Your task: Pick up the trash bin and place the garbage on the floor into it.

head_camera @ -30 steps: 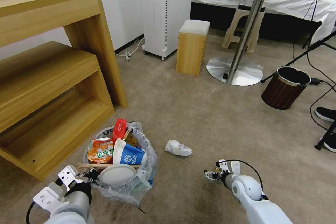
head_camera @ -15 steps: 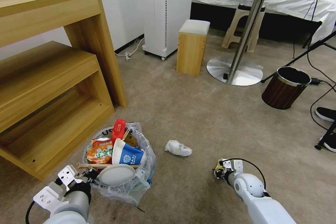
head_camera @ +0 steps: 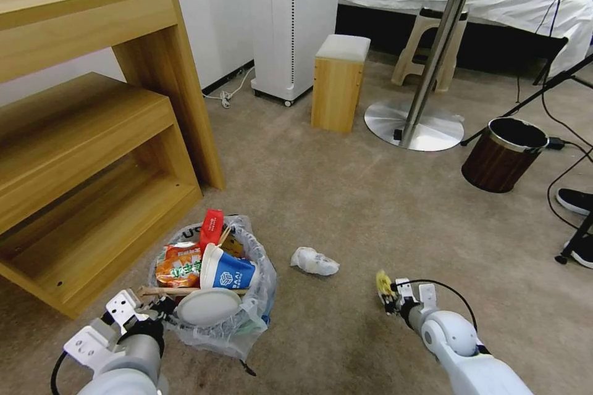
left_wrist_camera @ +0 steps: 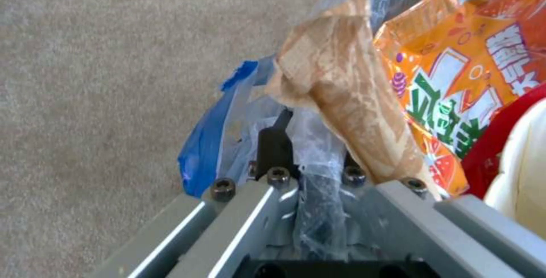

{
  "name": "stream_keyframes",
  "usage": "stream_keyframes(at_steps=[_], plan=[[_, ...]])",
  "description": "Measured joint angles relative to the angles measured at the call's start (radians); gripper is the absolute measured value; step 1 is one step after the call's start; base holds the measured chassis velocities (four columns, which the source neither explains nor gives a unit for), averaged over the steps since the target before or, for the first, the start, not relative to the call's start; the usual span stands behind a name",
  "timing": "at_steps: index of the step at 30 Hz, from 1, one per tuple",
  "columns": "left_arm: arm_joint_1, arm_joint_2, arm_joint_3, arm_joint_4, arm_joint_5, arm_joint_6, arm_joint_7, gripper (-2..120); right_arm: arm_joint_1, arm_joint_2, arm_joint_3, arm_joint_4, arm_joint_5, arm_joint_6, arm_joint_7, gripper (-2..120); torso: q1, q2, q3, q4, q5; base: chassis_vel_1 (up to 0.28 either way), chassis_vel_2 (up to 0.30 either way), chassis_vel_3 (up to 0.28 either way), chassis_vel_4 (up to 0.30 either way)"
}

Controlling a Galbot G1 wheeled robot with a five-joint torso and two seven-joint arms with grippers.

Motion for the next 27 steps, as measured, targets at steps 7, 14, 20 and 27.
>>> stream_keyframes(at_steps=[7, 14, 20, 27], plan=[[-0.008, -0.013, 0.016, 0.029, 0.015, -0.001, 0.000, 1, -0.011, -0.054, 0.007, 0.170, 0.140, 0.508, -0.579, 0, 0.000, 0.000, 0.000, 0.0001, -0.0001, 0.000, 0.000, 0.000, 0.000], [-0.015, -0.035, 0.060, 0.053, 0.043, -0.002, 0.001, 1, 0.193, 0.009, -0.129, 0.249, 0.434, 0.611, -1.004, 0, 0.000, 0.000, 0.000, 0.0002, -0.0003, 0.000, 0.000, 0.000, 0.000], [-0.017, -0.036, 0.066, 0.052, 0.046, -0.001, 0.001, 1, 0.304, 0.080, -0.290, 0.131, 0.414, 0.620, -1.044, 0, 0.000, 0.000, 0.000, 0.0002, -0.0001, 0.000, 0.000, 0.000, 0.000], [-0.015, -0.035, 0.073, 0.032, 0.045, 0.001, 0.001, 1, 0.450, 0.136, -0.482, -0.042, 0.348, 0.626, -1.069, 0, 0.000, 0.000, 0.000, 0.0004, -0.0002, 0.000, 0.000, 0.000, 0.000]])
